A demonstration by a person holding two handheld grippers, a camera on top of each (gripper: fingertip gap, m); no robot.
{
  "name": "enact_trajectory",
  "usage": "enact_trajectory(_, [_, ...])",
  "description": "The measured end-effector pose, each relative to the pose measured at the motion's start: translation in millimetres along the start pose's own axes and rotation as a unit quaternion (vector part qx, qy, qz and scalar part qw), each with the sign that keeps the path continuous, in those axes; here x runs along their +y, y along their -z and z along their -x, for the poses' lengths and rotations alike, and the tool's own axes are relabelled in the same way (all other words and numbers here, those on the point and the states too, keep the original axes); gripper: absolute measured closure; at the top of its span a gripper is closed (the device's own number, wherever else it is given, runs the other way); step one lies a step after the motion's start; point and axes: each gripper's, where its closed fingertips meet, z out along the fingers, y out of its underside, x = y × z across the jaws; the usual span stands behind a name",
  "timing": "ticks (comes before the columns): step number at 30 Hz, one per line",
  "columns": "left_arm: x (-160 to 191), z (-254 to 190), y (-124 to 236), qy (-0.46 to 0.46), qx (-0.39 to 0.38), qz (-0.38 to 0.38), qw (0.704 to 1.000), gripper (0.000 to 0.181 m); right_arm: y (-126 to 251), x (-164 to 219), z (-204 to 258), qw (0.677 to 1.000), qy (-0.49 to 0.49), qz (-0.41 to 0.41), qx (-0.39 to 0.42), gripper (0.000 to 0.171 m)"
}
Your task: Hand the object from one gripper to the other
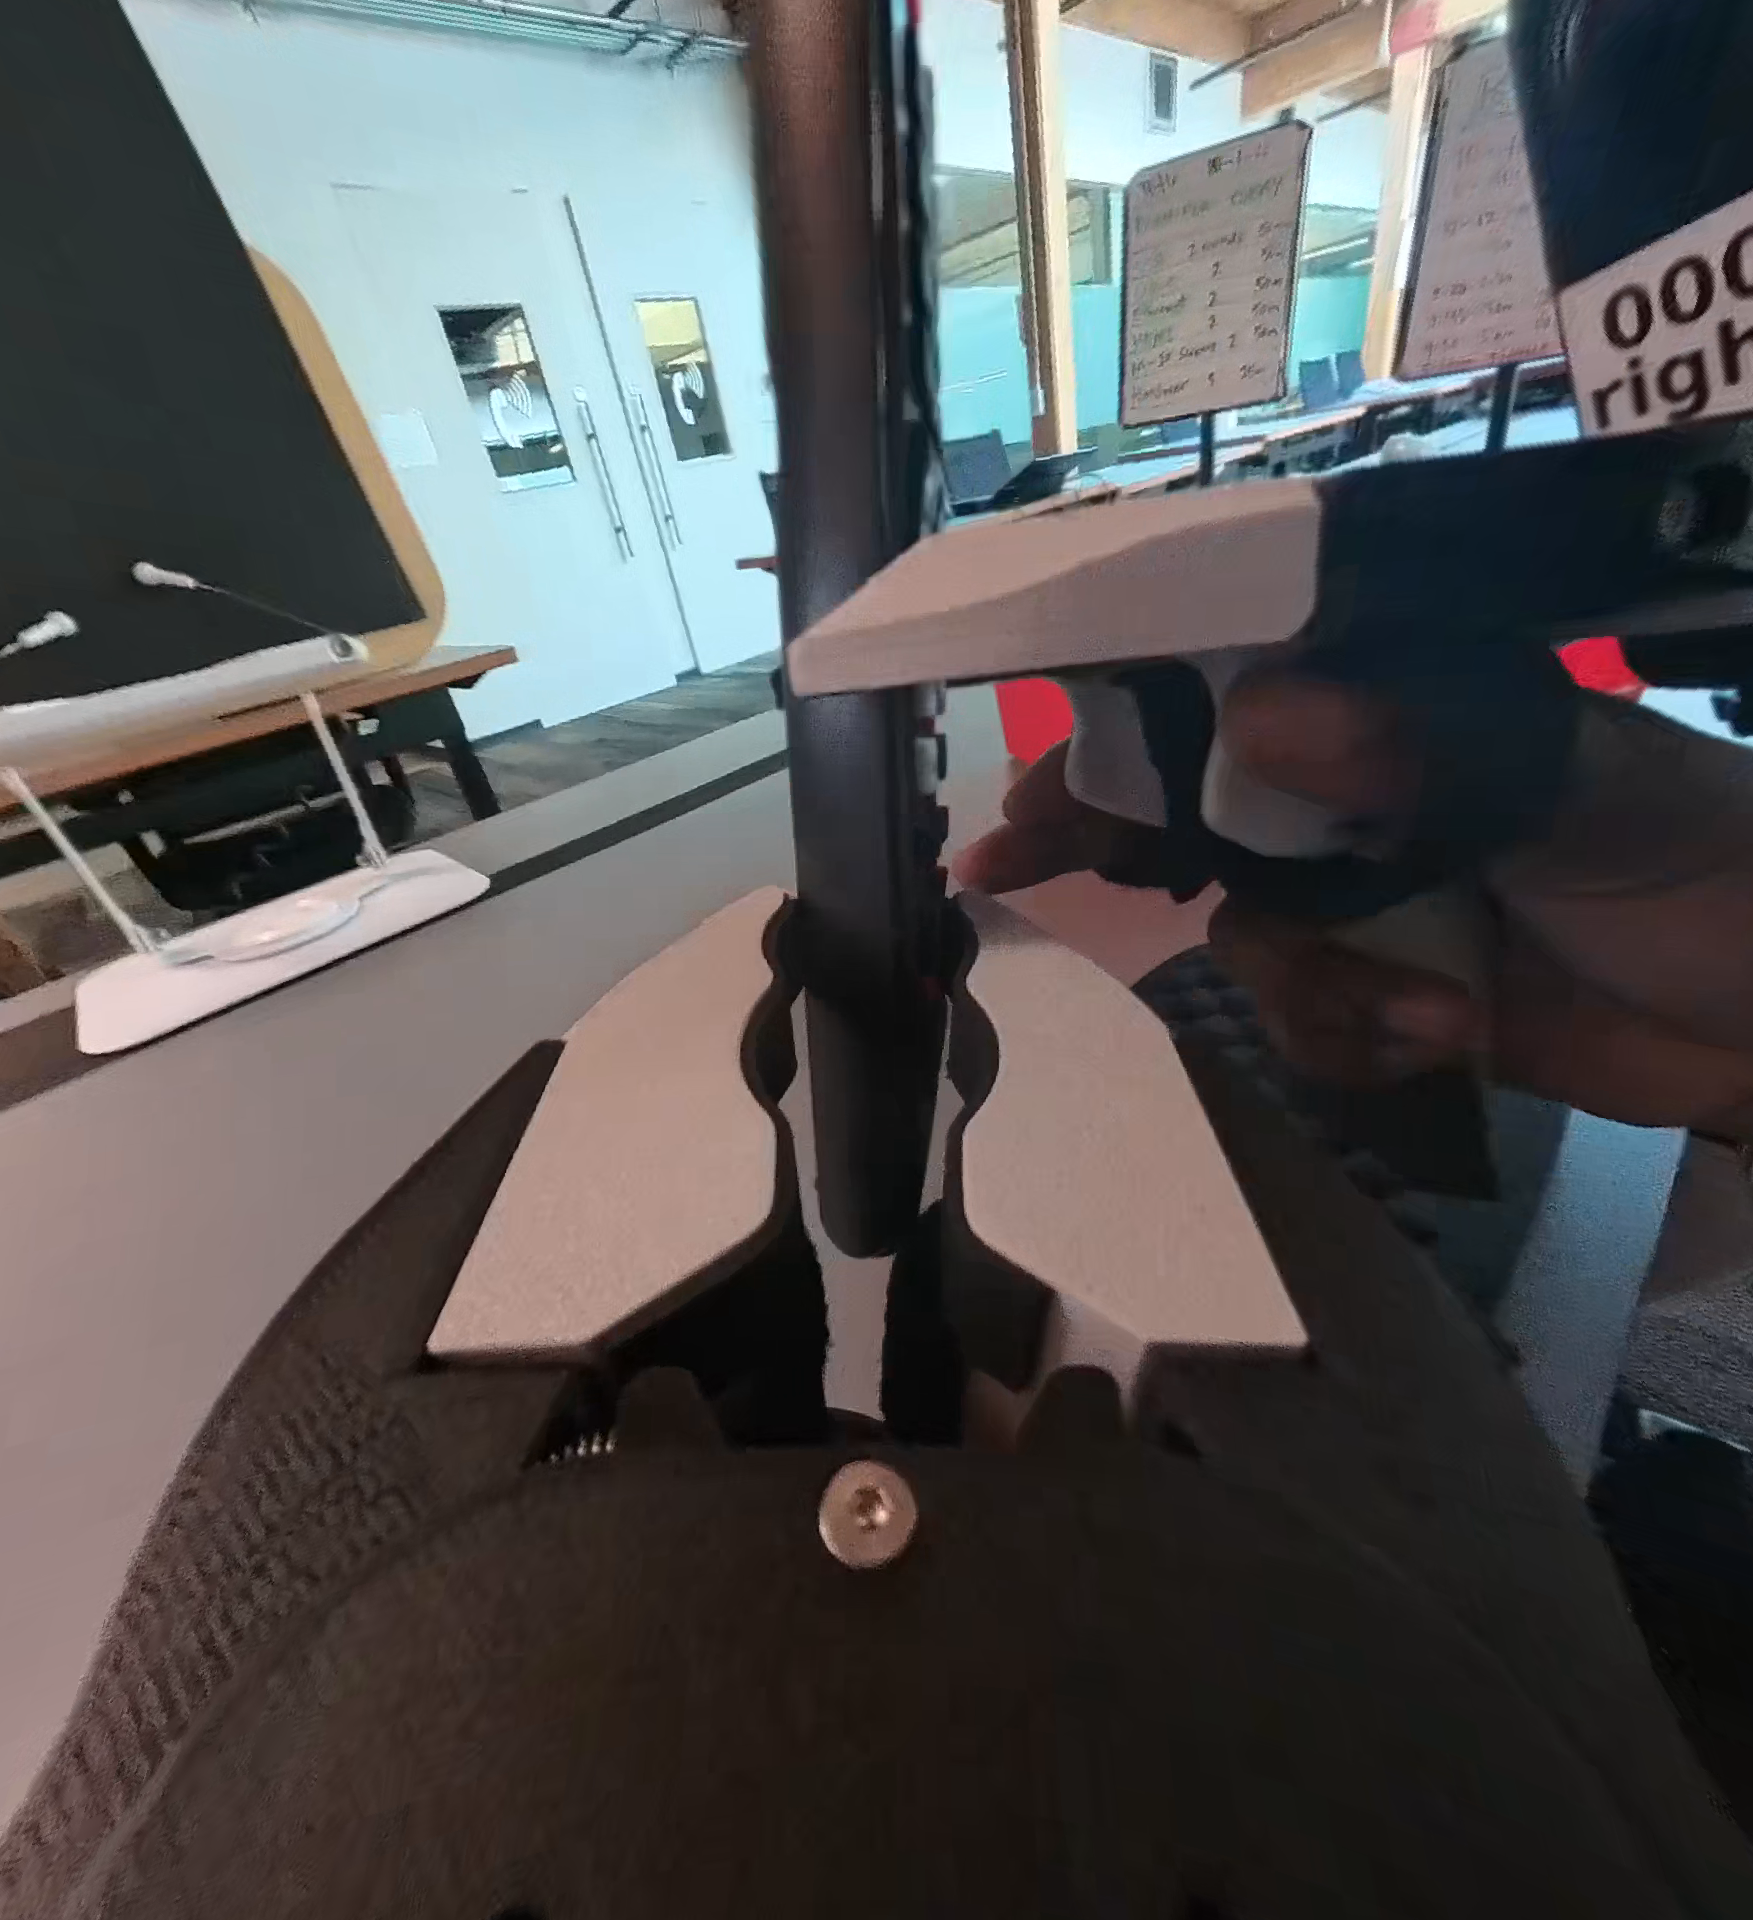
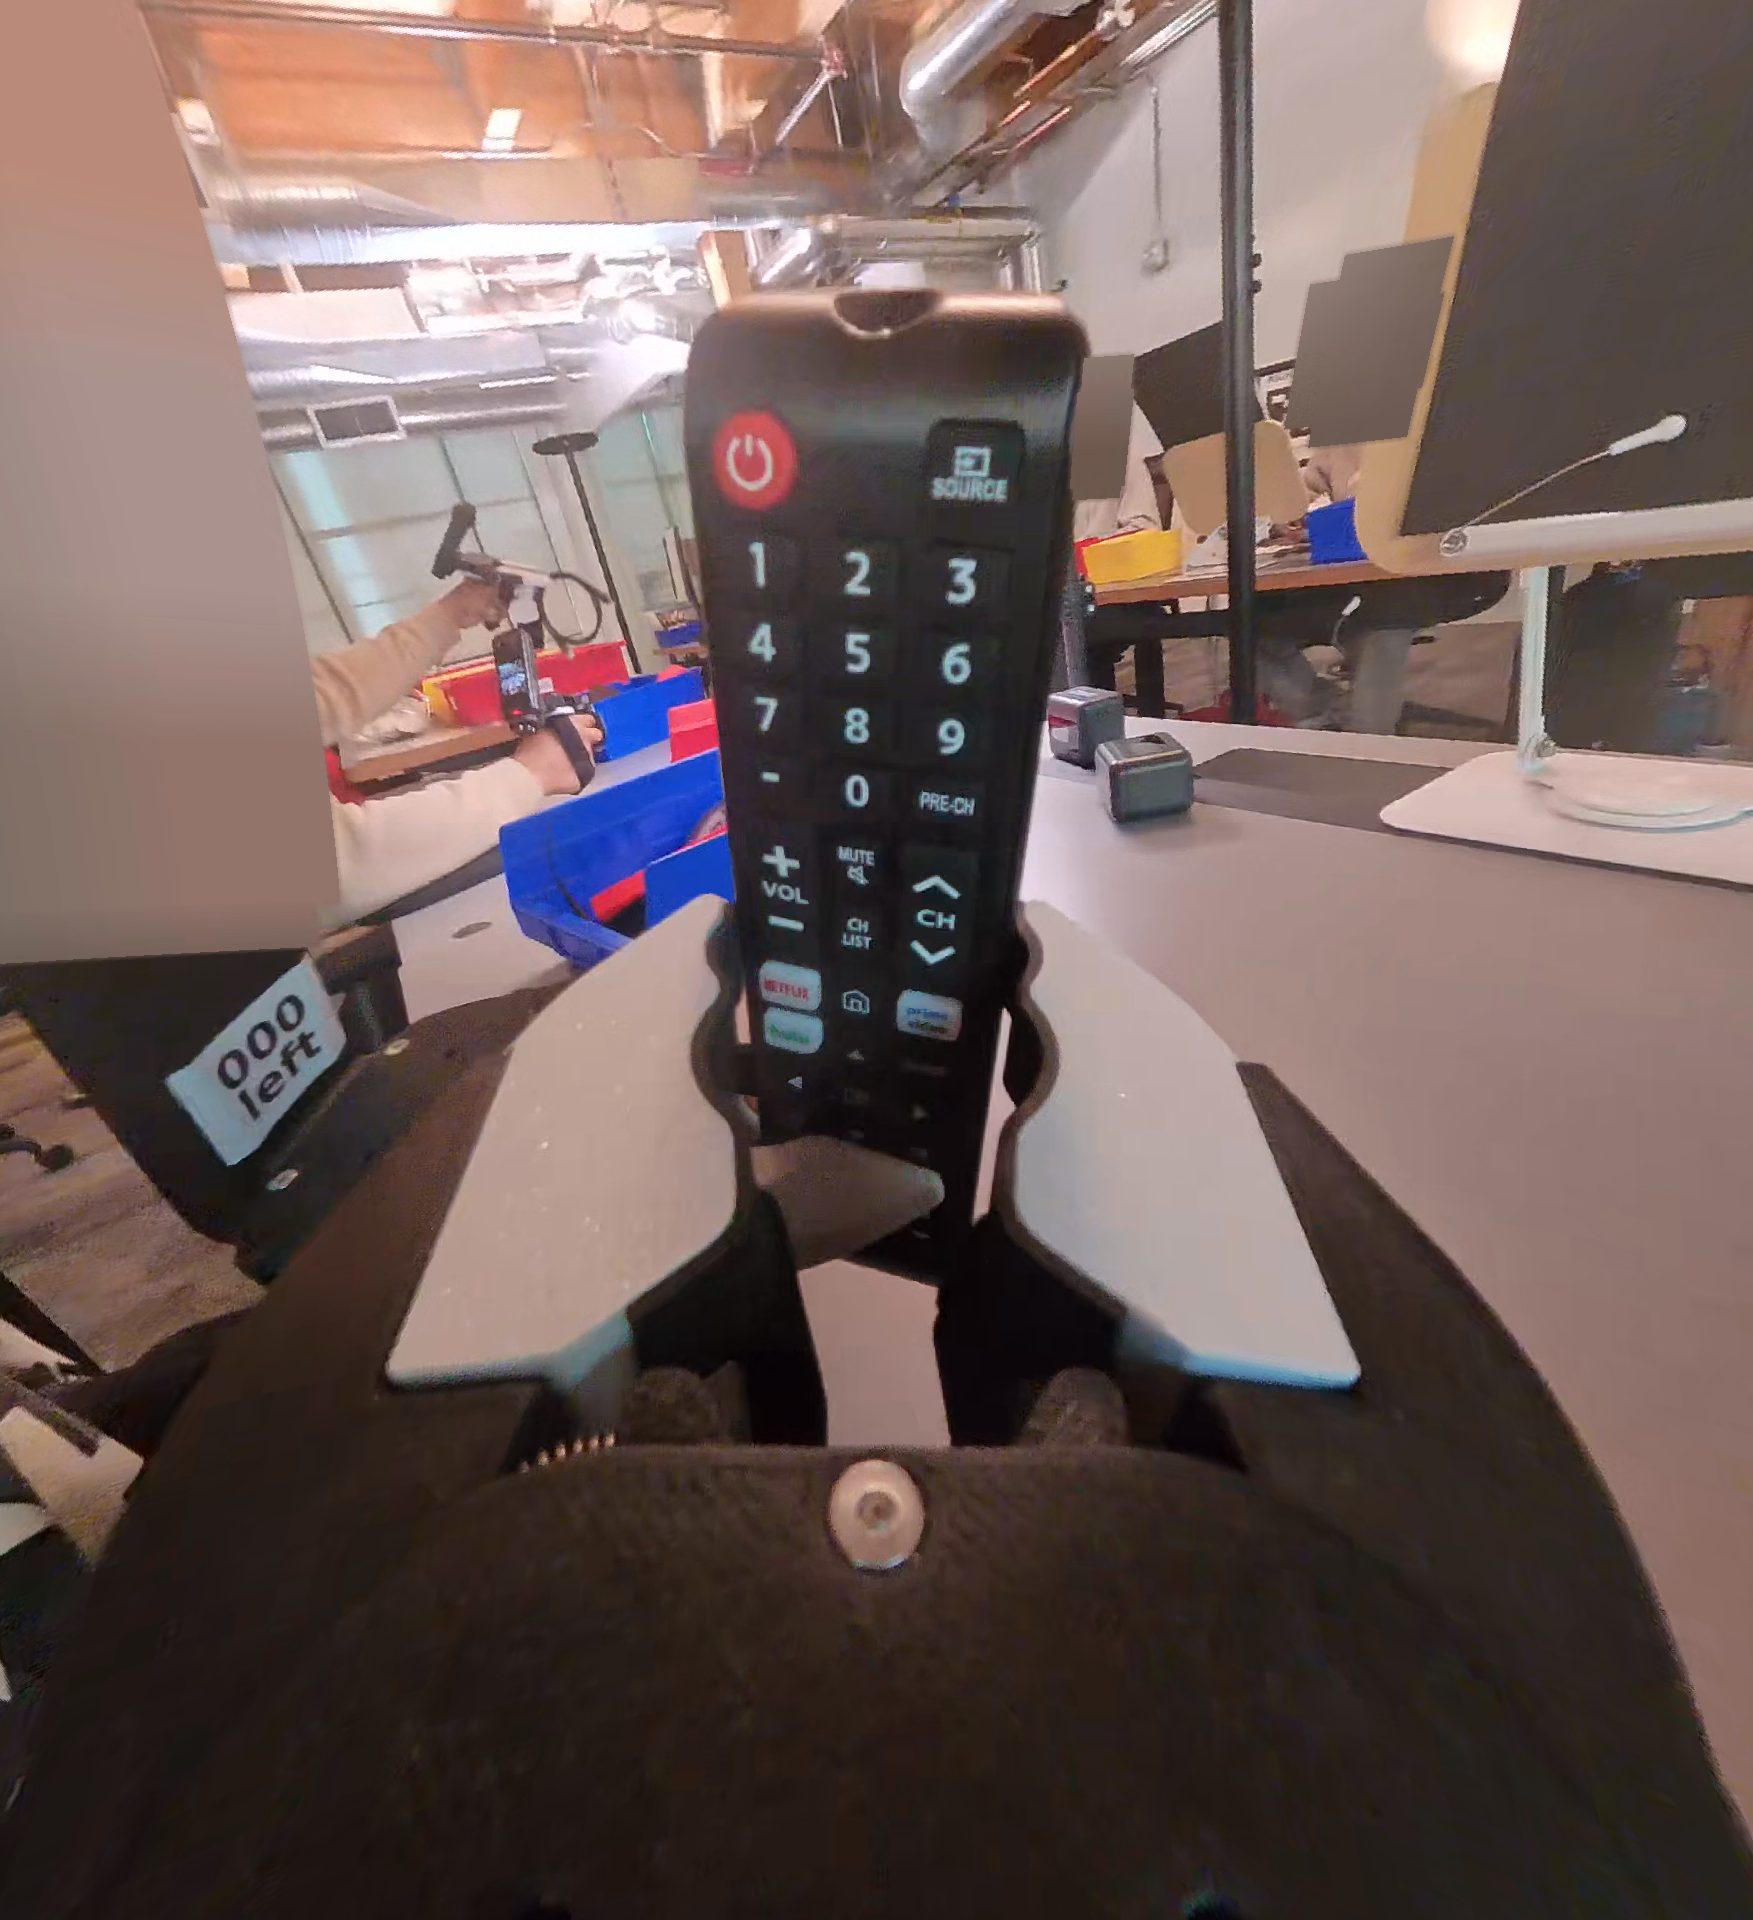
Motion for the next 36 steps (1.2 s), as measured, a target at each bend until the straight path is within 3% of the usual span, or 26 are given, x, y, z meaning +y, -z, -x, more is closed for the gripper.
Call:
enact_trajectory(3, [-4,-8,2,0.029,0.049,-0.015,0.998,0.157,5,-1,3,0.999,-0.006,0.007,-0.032,0.123])
enact_trajectory(6, [-12,-22,8,0.111,0.159,-0.019,0.981,0.122,13,-3,14,0.993,-0.035,0.005,-0.112,0.123])
enact_trajectory(8, [-17,-33,16,0.184,0.251,-0.013,0.950,0.108,21,-8,27,0.982,-0.057,-0.005,-0.180,0.123])
enact_trajectory(11, [-20,-49,29,0.268,0.371,0.005,0.889,0.106,29,-12,38,0.966,-0.069,-0.022,-0.247,0.123])
enact_trajectory(13, [-19,-59,34,0.266,0.405,0.013,0.875,0.120,30,-12,40,0.962,-0.067,-0.019,-0.263,0.123])
enact_trajectory(14, [-18,-62,34,0.251,0.404,0.011,0.879,0.128,30,-10,42,0.962,-0.065,-0.015,-0.266,0.123])
enact_trajectory(20, [-24,-56,26,0.233,0.351,-0.045,0.906,0.131,26,-17,41,0.965,-0.075,-0.029,-0.252,0.122])
enact_trajectory(24, [-28,-47,22,0.223,0.317,-0.062,0.920,0.131,17,-3,36,0.974,-0.068,0.001,-0.214,0.109])
enact_trajectory(26, [-26,-47,20,0.220,0.308,-0.058,0.924,0.131,16,-2,39,0.974,-0.065,-0.002,-0.219,0.119])
enact_trajectory(30, [-29,-44,19,0.239,0.302,-0.068,0.920,0.130,17,-5,36,0.978,-0.055,0.003,-0.203,0.120])
enact_trajectory(33, [-21,-29,18,0.217,0.258,-0.065,0.939,0.110,23,-16,21,0.986,-0.038,-0.004,-0.161,0.120])
enact_trajectory(36, [-2,-2,18,0.171,0.175,-0.047,0.969,0.106,43,-36,-17,0.996,-0.013,-0.006,-0.088,0.119])
